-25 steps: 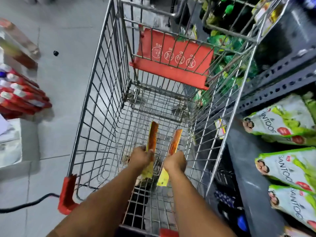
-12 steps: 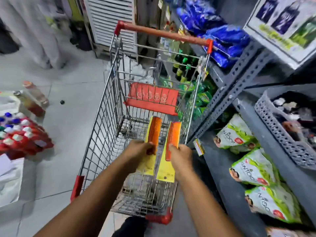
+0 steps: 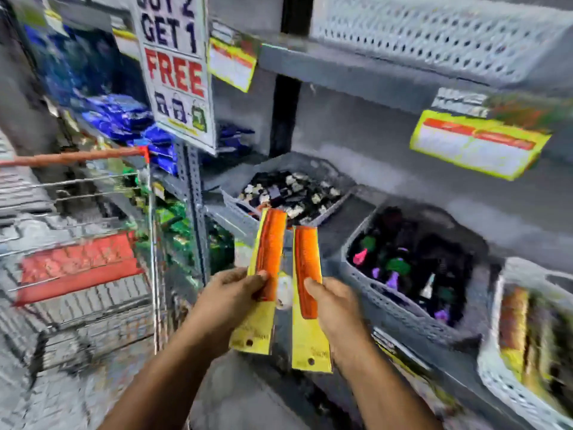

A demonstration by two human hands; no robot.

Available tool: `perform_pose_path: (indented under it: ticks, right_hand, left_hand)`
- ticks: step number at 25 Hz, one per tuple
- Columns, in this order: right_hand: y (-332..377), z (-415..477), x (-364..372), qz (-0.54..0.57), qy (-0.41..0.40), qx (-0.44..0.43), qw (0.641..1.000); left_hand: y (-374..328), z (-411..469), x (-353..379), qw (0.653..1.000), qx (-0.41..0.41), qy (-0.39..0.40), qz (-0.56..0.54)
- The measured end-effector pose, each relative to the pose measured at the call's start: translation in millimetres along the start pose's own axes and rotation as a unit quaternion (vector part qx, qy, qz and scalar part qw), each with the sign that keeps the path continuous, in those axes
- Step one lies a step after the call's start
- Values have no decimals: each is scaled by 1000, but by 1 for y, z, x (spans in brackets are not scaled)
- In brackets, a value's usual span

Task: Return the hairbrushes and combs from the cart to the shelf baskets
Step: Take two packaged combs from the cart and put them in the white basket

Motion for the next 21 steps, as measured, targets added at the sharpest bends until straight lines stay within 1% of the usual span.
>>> perform_pose_path:
  ticks: [3,7,9,11,13,16,19,21]
  right_hand:
    - [14,-16,-113,-4,-93,-9,996]
    - [20,-49,-245,8,-217,-23,976]
    - [11,-62,-299,1,-244,-18,970]
    - [-6,-70,-349,-15,-268,8,963]
    - [-20,-71,-385,-32,-293,17,955]
    - [-25,-66,-413,-76,-316,9,946]
    - [-30,-50,-438,-162,-331,7,930]
    - [-34,-38,-448,-228,-342,28,911]
  left_hand:
    - [5,-16,102,997,-11,79,15]
    - [26,-39,214,991,2,127,51]
    - [44,-50,266,981,-10,183,68]
    - [62,-56,314,971,-12,221,92]
    - [73,-58,355,960,13,249,128]
    - [79,-54,404,942,82,267,184]
    - [79,-42,444,926,147,228,263]
    - [76,-38,464,898,204,211,327]
Point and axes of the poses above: each hand's wrist, its own z-axis towards the middle knuckle, its own x-axis out of the palm, y = z × x, the point moved 7 cm from there along z, towards the middle knuckle, and after that the axes turned 5 degrees about -x, right-handed, at the moved point
